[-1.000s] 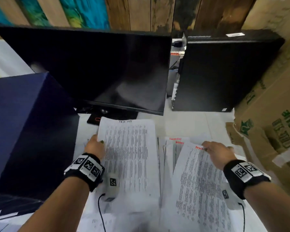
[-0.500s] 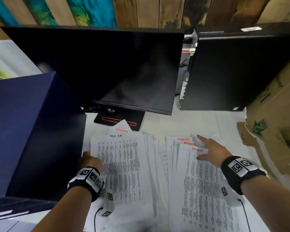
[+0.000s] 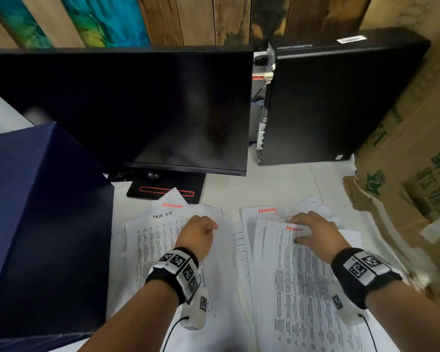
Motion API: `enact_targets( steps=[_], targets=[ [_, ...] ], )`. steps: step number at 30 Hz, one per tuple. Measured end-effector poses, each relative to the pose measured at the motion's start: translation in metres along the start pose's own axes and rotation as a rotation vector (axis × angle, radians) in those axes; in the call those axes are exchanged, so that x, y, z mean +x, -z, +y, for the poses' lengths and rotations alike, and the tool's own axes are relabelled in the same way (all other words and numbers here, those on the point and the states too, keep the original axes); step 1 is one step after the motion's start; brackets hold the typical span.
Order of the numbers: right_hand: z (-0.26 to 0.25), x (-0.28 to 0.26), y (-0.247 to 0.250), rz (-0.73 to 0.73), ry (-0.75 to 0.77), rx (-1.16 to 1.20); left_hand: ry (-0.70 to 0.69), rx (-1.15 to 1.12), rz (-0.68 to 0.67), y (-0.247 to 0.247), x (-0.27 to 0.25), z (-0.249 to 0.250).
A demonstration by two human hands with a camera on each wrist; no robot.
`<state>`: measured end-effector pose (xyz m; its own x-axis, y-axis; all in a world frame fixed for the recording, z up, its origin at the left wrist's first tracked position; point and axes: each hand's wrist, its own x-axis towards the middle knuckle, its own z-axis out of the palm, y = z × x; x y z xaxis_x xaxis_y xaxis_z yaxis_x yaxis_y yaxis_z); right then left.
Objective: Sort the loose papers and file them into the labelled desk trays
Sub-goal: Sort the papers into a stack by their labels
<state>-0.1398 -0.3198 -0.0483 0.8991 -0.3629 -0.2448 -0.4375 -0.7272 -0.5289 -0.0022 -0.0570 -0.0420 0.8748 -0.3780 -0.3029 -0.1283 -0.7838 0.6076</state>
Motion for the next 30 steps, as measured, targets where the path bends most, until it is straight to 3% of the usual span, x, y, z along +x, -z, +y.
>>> enact_targets(
  steps=[5, 14, 17, 20, 24, 30],
  targets=[
    [0.001, -0.030, -0.005, 0.079, 0.056, -0.053, -0.182, 0.018, -0.215, -0.034, 0.003, 0.028],
    [0.010, -0.056, -0.014, 0.131, 0.076, -0.260, -0.085, -0.015, -0.272, -0.068, 0.014, 0.049],
    [0.008, -0.054, -0.007, 0.106, 0.034, -0.231, -0.094, -0.047, -0.213, -0.079, 0.012, 0.048],
    [0.001, -0.053, 0.003, 0.112, 0.011, -0.121, -0.144, -0.223, -0.196, -0.085, 0.010, 0.050],
    [-0.004, -0.043, 0.010, 0.048, -0.057, -0.106, -0.131, -0.540, -0.303, -0.083, 0.003, 0.062],
    [0.008, -0.027, 0.001, 0.064, -0.086, -0.163, -0.025, -0.631, -0.322, -0.083, 0.006, 0.059]
  ],
)
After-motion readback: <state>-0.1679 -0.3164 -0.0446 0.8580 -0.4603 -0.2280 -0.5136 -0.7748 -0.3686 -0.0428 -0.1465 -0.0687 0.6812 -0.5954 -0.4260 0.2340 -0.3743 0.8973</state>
